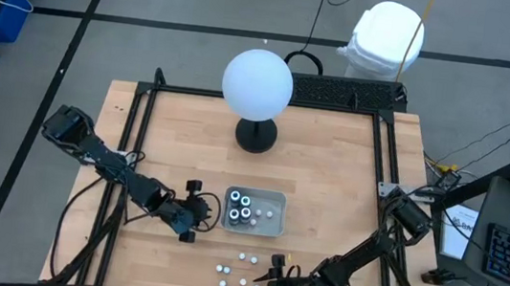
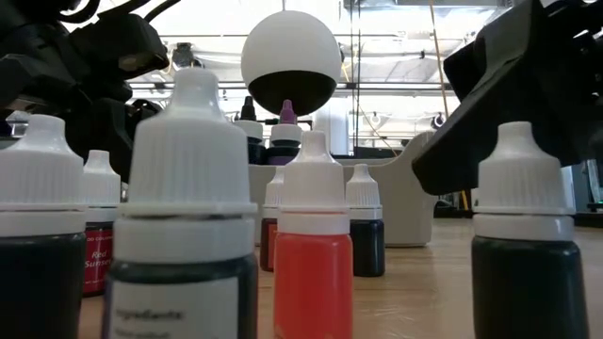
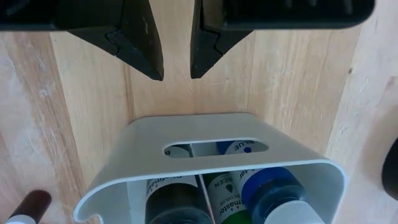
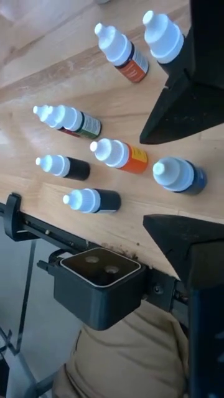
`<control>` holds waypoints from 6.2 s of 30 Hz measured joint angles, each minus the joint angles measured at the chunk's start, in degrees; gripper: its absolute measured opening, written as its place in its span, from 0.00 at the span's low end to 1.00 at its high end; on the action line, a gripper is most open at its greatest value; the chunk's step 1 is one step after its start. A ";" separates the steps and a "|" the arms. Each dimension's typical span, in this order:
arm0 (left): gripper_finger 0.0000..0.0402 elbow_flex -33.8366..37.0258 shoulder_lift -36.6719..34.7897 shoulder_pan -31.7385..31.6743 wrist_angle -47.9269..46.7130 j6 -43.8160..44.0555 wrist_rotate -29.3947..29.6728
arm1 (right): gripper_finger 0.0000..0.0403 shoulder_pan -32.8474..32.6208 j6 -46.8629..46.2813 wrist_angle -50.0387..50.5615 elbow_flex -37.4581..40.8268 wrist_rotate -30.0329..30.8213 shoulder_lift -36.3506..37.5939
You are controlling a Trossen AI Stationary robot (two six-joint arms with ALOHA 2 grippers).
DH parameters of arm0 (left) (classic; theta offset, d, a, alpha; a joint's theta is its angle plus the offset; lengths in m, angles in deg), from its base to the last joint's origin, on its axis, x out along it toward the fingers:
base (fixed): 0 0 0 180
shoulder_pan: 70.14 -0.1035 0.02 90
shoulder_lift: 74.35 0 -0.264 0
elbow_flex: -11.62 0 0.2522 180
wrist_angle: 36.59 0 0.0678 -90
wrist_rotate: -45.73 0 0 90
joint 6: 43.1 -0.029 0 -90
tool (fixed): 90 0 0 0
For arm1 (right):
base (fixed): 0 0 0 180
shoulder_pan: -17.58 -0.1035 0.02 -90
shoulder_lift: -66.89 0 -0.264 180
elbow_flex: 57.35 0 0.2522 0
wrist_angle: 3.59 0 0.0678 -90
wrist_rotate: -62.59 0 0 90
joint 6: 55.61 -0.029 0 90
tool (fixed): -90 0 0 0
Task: Pick & Place food coloring
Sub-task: Put the small blue food coloring bottle into the gray bin, then put the small black food coloring bottle into the gray bin
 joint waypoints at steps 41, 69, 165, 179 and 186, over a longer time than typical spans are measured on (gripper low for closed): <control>0.22 0.02 0.01 -0.01 0.09 -1.22 1.07 | 0.13 5.98 13.54 20.53 -0.06 18.04 24.28; 0.22 0.02 0.02 -0.07 0.28 -2.82 2.49 | 0.13 23.47 0.67 13.29 13.22 2.90 22.71; 0.03 -15.52 0.68 19.89 -2.23 1.94 8.26 | 0.00 4.13 8.71 -27.94 54.03 10.72 54.88; 0.04 -14.58 3.46 20.19 -1.95 12.03 9.17 | 0.00 -1.29 28.54 -41.07 54.01 10.82 51.57; 0.06 -14.58 3.54 19.94 -1.26 13.90 11.34 | 0.00 -0.68 38.42 -40.92 54.05 13.29 57.45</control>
